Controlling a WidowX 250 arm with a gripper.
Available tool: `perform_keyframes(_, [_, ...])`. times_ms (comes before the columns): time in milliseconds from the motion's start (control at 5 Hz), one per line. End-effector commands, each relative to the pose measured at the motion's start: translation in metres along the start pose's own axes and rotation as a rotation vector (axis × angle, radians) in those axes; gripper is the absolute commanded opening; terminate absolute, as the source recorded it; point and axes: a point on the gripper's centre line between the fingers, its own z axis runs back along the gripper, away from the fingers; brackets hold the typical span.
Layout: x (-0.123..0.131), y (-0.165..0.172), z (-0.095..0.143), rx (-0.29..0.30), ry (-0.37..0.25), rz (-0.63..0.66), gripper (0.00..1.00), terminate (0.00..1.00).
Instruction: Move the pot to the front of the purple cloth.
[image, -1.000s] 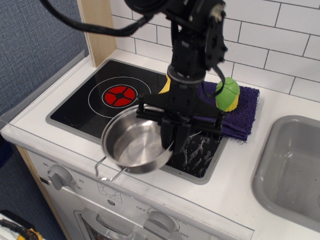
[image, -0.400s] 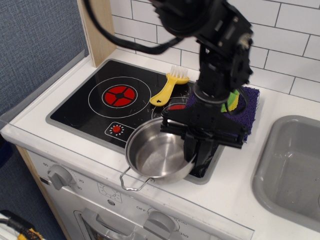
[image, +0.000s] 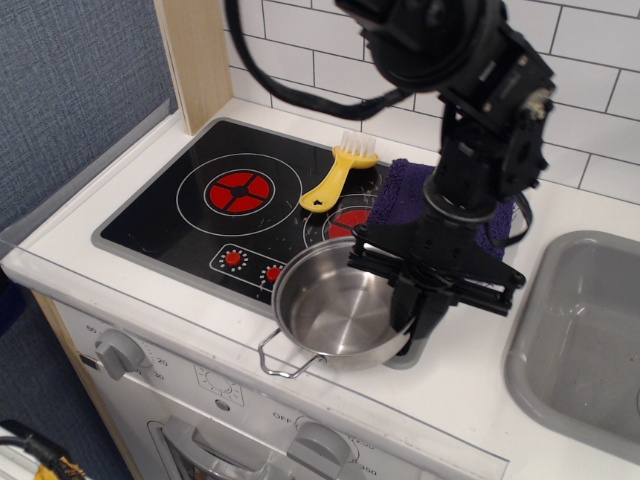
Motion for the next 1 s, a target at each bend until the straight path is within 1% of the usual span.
perform_keyframes(0, [0.011, -0.006, 0.013, -0.047, -0.045, 0.013, 1.0, 0.0])
perform_keyframes(200, [0.013, -0.005, 0.017, -0.059, -0.046, 0.014, 1.0, 0.0])
perform_keyframes(400, [0.014, -0.002, 0.032, -0.117, -0.09, -0.029, 1.0, 0.0])
perform_keyframes(600, [0.015, 0.002, 0.038, -0.145, -0.109, -0.052, 1.0, 0.0])
perform_keyframes(800, [0.016, 0.003, 0.037, -0.152, -0.108, -0.09, 1.0, 0.0])
